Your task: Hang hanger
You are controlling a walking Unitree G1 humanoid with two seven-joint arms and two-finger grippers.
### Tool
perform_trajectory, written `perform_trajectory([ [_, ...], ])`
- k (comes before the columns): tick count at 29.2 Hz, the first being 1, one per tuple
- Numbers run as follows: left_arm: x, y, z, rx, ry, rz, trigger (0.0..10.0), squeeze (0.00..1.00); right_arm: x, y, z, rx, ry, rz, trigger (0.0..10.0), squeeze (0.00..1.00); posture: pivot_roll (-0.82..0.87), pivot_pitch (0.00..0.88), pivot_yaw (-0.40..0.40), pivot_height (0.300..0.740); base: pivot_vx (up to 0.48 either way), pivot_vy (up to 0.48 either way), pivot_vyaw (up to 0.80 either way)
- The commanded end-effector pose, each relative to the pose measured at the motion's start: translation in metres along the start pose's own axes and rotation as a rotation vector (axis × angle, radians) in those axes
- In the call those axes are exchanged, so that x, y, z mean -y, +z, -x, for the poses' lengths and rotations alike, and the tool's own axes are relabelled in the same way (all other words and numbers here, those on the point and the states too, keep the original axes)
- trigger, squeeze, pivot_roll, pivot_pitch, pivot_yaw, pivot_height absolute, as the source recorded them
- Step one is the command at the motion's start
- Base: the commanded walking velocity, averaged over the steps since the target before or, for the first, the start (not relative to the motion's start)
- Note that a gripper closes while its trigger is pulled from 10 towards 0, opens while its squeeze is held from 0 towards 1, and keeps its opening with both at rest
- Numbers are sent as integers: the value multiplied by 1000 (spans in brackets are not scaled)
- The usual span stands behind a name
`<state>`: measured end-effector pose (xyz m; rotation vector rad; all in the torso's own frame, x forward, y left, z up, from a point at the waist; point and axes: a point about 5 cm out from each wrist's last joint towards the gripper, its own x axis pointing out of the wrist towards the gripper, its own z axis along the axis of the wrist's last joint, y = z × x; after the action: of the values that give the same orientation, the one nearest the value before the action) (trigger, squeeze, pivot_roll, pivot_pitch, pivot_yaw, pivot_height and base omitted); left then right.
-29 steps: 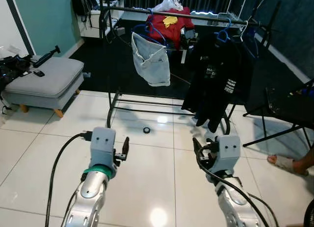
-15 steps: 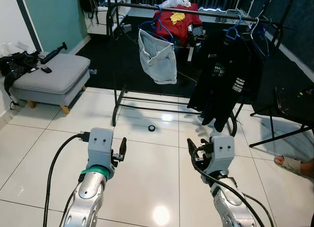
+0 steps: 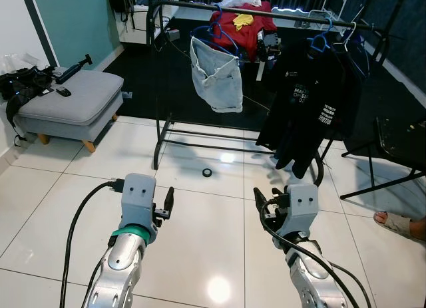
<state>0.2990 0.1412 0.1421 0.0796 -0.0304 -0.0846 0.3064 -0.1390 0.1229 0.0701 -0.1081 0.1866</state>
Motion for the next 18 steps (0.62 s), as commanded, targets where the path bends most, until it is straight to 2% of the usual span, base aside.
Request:
perform_trajectory([
  [1, 1, -6, 2, -22, -5, -3, 10000, 0, 2, -2, 3, -4, -10, -11, 10000, 0, -25, 93, 37, 740, 0, 0, 0],
  [16, 1, -6, 3, -20, -7, 0, 10000, 0, 2, -3, 3, -7, -7, -9, 10000, 0, -25, 92, 37, 740, 0, 0, 0],
  [18, 1, -6, 2, -20, -8, 0, 10000, 0, 2, -4, 2, -14, -5, -21, 10000, 0, -25, 90, 36, 740, 0, 0, -703],
])
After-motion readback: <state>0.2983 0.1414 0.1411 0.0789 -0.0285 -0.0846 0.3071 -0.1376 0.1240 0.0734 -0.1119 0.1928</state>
